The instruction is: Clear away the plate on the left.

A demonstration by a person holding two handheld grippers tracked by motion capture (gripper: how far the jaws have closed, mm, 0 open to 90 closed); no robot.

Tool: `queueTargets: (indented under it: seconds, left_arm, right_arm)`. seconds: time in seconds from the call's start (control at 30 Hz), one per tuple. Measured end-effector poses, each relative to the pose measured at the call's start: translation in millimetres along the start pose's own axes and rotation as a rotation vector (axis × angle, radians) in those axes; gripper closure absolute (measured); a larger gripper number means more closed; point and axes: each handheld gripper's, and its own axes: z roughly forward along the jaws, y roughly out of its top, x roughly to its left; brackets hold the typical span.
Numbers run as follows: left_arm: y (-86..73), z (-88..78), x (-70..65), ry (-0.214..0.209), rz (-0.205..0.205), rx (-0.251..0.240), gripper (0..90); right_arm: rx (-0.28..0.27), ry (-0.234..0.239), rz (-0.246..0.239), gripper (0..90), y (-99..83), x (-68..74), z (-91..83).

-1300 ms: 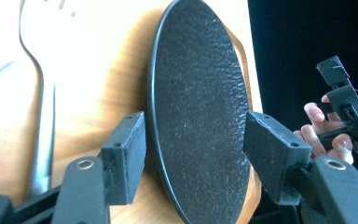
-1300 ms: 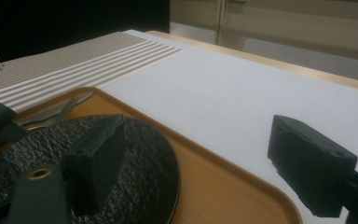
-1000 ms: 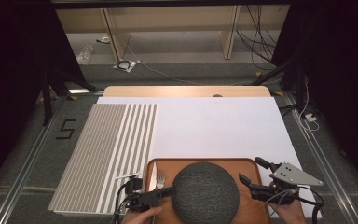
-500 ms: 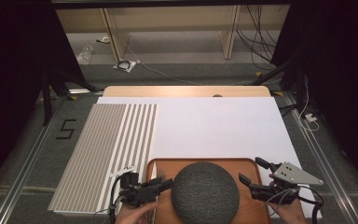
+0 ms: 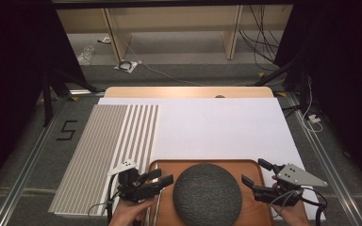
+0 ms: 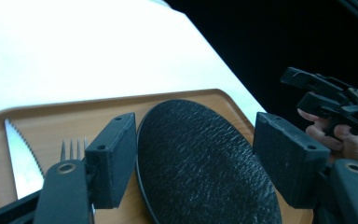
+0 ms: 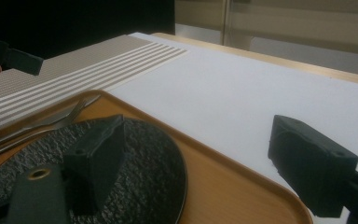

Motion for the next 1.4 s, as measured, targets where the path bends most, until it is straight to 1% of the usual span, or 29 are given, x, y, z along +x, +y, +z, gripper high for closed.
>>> queueTargets:
  seconds: [0.13,0.2,0.23,0.3,0.37,0.47,0.53,0.8,1.0,1.1,1.3,1.4]
  left_arm:
    - [3.8,-2.3,0.2,-0.008,0.032,-0.026,29.6]
    - [6.0,-3.3,0.7,-0.011,0.06,-0.038,29.3]
    - [6.9,-3.7,1.0,-0.022,0.064,-0.044,29.1]
    - [8.4,-4.5,1.6,-0.033,0.076,-0.049,28.8]
    - [9.5,-5.2,1.8,-0.032,0.102,-0.057,28.6]
    - [10.2,-5.9,2.8,-0.04,0.121,-0.059,27.8]
    - [10.2,-6.2,3.5,-0.038,0.128,-0.057,27.5]
    - [9.5,-7.4,5.0,-0.014,0.19,-0.062,24.9]
    - [9.2,-9.6,6.1,-0.011,0.23,-0.076,24.5]
    - [9.1,-10.0,6.9,-0.006,0.243,-0.076,24.0]
    - [7.6,-11.6,8.7,0.002,0.298,-0.081,23.8]
    - [7.0,-12.0,8.5,0.009,0.319,-0.088,23.2]
  right_arm:
    - [-0.003,-0.002,-0.002,20.2,0.0,-0.3,-0.1]
    - [-0.004,-0.002,-0.001,20.2,0.1,-0.1,-0.4]
    - [-0.002,-0.002,0.0,20.2,0.0,-0.1,-0.5]
    - [-0.004,-0.003,-0.001,20.2,0.0,-0.2,-0.4]
    - [-0.007,-0.003,0.004,20.2,0.0,-0.2,-0.2]
    - [-0.007,-0.004,0.005,20.2,0.1,-0.2,-0.3]
    - [-0.006,-0.004,0.005,20.2,0.1,-0.2,-0.3]
    - [-0.007,-0.003,0.004,20.2,0.0,-0.8,-0.6]
    - [-0.012,-0.002,0.007,20.2,0.0,-0.7,-0.2]
    - [-0.011,-0.001,0.006,20.2,-0.1,-0.9,-0.3]
    - [-0.012,-0.003,0.005,20.1,0.0,-1.0,-0.4]
    - [-0.013,-0.003,0.005,20.1,0.0,-1.0,-0.4]
